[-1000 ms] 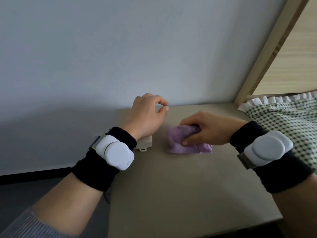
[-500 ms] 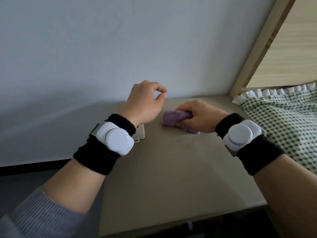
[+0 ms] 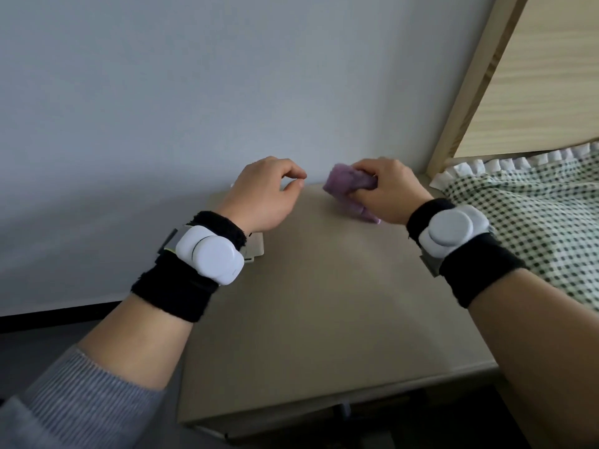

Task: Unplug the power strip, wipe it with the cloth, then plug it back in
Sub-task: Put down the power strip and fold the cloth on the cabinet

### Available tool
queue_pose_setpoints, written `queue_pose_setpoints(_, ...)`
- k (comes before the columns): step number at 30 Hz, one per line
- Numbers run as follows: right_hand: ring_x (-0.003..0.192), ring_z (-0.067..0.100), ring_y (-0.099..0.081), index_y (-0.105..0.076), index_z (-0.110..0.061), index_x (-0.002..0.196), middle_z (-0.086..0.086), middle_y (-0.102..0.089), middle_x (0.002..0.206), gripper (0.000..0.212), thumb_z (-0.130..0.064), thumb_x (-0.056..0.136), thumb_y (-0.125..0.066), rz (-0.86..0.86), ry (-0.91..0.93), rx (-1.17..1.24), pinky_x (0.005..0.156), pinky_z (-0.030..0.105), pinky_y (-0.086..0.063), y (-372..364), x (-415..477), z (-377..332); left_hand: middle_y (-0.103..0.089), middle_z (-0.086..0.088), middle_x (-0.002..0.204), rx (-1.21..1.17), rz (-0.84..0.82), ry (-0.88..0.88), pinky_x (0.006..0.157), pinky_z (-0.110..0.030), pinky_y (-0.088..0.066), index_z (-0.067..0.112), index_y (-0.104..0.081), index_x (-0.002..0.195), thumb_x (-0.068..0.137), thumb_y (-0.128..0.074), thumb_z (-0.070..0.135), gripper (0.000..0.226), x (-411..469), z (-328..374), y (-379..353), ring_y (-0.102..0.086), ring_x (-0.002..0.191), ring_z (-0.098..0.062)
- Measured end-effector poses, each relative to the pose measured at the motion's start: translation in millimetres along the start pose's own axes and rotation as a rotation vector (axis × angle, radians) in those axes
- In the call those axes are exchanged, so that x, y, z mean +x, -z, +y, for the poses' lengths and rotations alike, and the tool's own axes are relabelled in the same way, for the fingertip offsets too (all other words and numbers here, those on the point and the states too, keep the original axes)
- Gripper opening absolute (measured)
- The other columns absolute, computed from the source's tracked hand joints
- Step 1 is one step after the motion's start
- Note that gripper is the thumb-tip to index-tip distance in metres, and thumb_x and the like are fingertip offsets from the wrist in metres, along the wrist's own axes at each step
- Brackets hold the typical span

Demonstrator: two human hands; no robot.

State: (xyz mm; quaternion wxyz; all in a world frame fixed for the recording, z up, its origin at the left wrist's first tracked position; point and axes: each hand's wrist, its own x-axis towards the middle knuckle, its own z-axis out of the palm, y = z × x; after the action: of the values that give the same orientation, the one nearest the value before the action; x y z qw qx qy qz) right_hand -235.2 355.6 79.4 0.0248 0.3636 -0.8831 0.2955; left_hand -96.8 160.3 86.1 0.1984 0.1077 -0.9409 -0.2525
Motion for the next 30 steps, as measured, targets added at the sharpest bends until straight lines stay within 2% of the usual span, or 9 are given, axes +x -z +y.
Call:
queue_pose_setpoints(6,0.104,0.031,-0.07,-0.078,-0.03,0.11,0.003,-0.078,0.106,0.028,-0.026,0.086,-0.064,-0.081,0.072,-0.084,0.084,0.035,-0.055,-33.9,-4.4,-22.1,-0.069,0.007,0.125,0.004,0.01,0.008,0.096,-0.021,-0.039,0.025,-0.07,0.121,0.101,-0.054,0.026,0.025,1.5,-3.9,3.5,-0.06,0.118,-0.013)
queue_pose_setpoints(9,0.097,0.026,-0.07,-0.079,-0.036,0.111,-0.003,-0.074,0.097,0.039,-0.041,0.082,-0.054,-0.167,0.215,-0.066,0.076,0.027,-0.042,-32.2,-23.1,-38.7,-0.069,0.006,0.124,0.001,0.012,-0.01,0.096,-0.021,-0.04,0.025,-0.071,0.12,0.101,-0.055,0.024,0.025,3.8,-3.6,-3.1,-0.061,0.117,-0.013)
queue_pose_setpoints(11,0.093,0.025,-0.067,-0.079,-0.035,0.114,-0.003,-0.069,0.096,0.032,-0.036,0.087,-0.064,-0.266,0.273,-0.057,0.076,0.026,-0.038,-26.1,-35.9,-43.6,-0.069,0.006,0.123,-0.011,0.009,-0.024,0.097,-0.024,-0.042,0.025,-0.071,0.119,0.101,-0.055,0.024,0.024,5.4,-3.5,-8.1,-0.061,0.116,-0.013)
queue_pose_setpoints(17,0.09,0.015,-0.069,-0.08,-0.031,0.111,-0.009,-0.076,0.099,0.035,-0.014,0.081,-0.081,-0.625,0.243,0.032,0.082,0.029,-0.057,10.1,-48.2,-29.1,-0.07,0.007,0.119,-0.04,-0.023,-0.053,0.09,-0.022,-0.04,0.028,-0.071,0.116,0.1,-0.056,0.026,0.023,9.1,-4.9,-18.9,-0.063,0.111,-0.011)
queue_pose_setpoints(19,0.091,0.017,-0.073,-0.081,-0.029,0.11,-0.006,-0.08,0.096,0.037,-0.01,0.078,-0.079,-0.496,0.189,0.058,0.083,0.031,-0.059,19.2,-39.8,-17.1,-0.07,0.008,0.118,-0.044,-0.011,-0.058,0.087,-0.019,-0.04,0.029,-0.071,0.116,0.1,-0.056,0.027,0.022,8.9,-7.0,-18.7,-0.063,0.109,-0.01)
queue_pose_setpoints(23,0.089,0.026,-0.069,-0.08,-0.022,0.1,0.001,-0.075,0.088,0.021,-0.01,0.088,-0.069,0.102,0.0,0.026,0.085,0.039,-0.057,13.3,-12.3,3.6,-0.07,0.011,0.12,-0.055,-0.019,-0.046,0.088,-0.018,-0.041,0.032,-0.071,0.118,0.1,-0.054,0.029,0.024,7.8,-7.4,-17.5,-0.062,0.11,-0.008)
queue_pose_setpoints(25,0.097,0.03,-0.07,-0.08,-0.025,0.101,0.003,-0.074,0.09,0.017,-0.018,0.092,-0.067,0.089,-0.076,-0.063,0.085,0.033,-0.055,2.8,-6.7,2.2,-0.069,0.011,0.121,-0.058,-0.03,-0.048,0.091,-0.021,-0.042,0.032,-0.07,0.118,0.1,-0.054,0.029,0.024,6.7,-6.3,-18.3,-0.063,0.111,-0.008)
queue_pose_setpoints(27,0.109,0.027,-0.071,-0.08,-0.033,0.112,-0.001,-0.08,0.108,0.026,-0.026,0.09,-0.069,-0.056,-0.062,-0.125,0.091,0.032,-0.054,-7.2,-12.3,-5.3,-0.069,0.012,0.119,-0.051,-0.018,-0.052,0.085,-0.013,-0.039,0.032,-0.071,0.116,0.1,-0.054,0.028,0.023,7.9,-4.7,-19.6,-0.062,0.106,-0.006)
queue_pose_setpoints(30,0.096,0.014,-0.074,-0.08,-0.042,0.112,-0.011,-0.082,0.104,0.035,-0.038,0.078,-0.073,-0.218,0.008,-0.044,0.088,0.03,-0.057,-3.5,-26.1,-18.6,-0.068,0.016,0.113,-0.066,-0.016,-0.066,0.077,0.001,-0.032,0.031,-0.071,0.116,0.101,-0.055,0.027,0.022,9.4,-2.3,-22.3,-0.059,0.097,0.001)
